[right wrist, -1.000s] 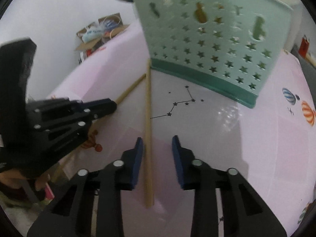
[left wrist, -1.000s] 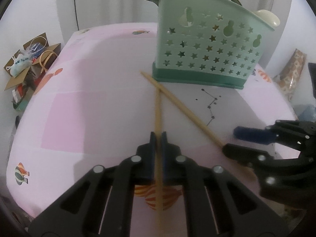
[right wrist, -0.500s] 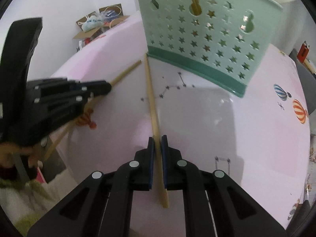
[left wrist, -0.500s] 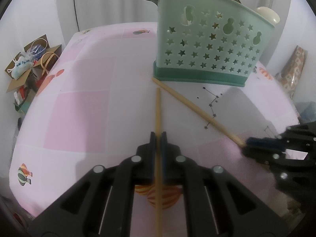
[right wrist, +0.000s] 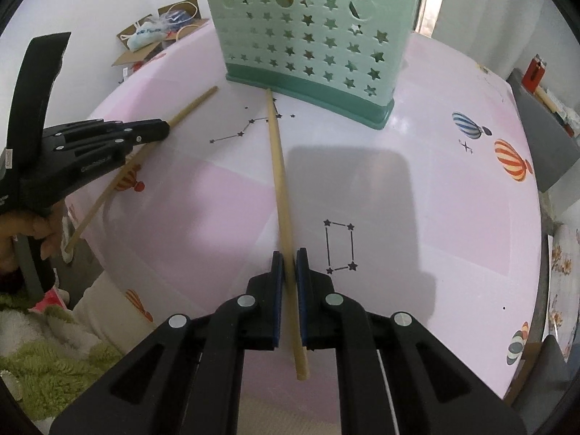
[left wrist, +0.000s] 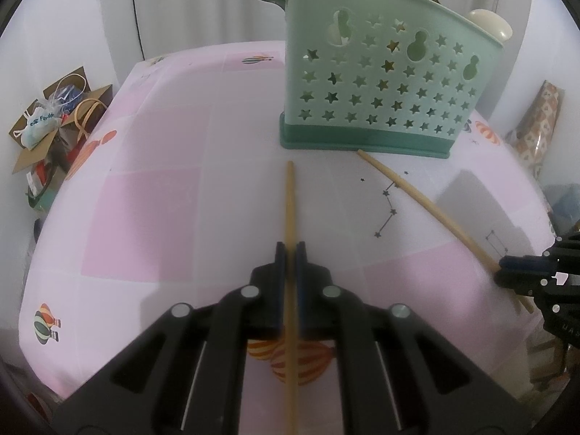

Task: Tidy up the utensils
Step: 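Lift the chopstick with the right gripper while the left gripper grasps another chopstick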

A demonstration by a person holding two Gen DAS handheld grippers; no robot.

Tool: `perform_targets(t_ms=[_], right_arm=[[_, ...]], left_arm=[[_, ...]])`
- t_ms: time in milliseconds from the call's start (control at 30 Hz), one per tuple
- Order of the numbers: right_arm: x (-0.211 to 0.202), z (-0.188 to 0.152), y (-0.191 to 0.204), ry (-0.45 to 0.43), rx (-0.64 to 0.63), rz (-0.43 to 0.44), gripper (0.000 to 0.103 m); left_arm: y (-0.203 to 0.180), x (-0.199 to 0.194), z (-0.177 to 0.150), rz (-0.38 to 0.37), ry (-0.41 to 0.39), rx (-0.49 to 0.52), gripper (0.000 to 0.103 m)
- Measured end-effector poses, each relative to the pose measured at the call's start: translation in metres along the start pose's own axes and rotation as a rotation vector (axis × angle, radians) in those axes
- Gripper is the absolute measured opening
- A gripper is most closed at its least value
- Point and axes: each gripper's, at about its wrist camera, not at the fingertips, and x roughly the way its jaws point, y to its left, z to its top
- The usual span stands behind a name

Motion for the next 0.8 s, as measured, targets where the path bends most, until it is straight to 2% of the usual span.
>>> perform_targets(t_ms=[133,200,267,400,733,767,800], right_arm=[[0.000,0.009,0.002,-0.011,0.009,0.014,0.012],[-0.001,0.016,0.003,-0.032,0.006,0.008,0.025],[0.001,0.028,0.006,-0.056,-0.003,0.009,0.026],[0.009,0.047,0.012,-0.079,-0.011,0.017,0.027],[0.044,0.087,0.033,-0.072,-0.063,-0.024,0.025],[0.044,0.087,0.034,-0.074,-0.065,-0.024,0.022],[0.044,0.088,0.035,-0.075,-0.065,-0.019,0.016]], left_arm=[[0.005,0.002,0.003,-0.037,0.010,-0.030,0.005],[0.007,0.004,0.006,-0.033,0.015,-0.025,0.012],[0.007,0.006,0.011,-0.032,0.021,-0.018,0.016],[0.007,0.012,0.020,-0.037,0.037,-0.008,0.024],[0.005,0.030,0.045,-0.017,0.051,0.019,0.024],[0.005,0.032,0.048,-0.015,0.049,0.021,0.021],[0.005,0.033,0.048,-0.011,0.047,0.022,0.013]])
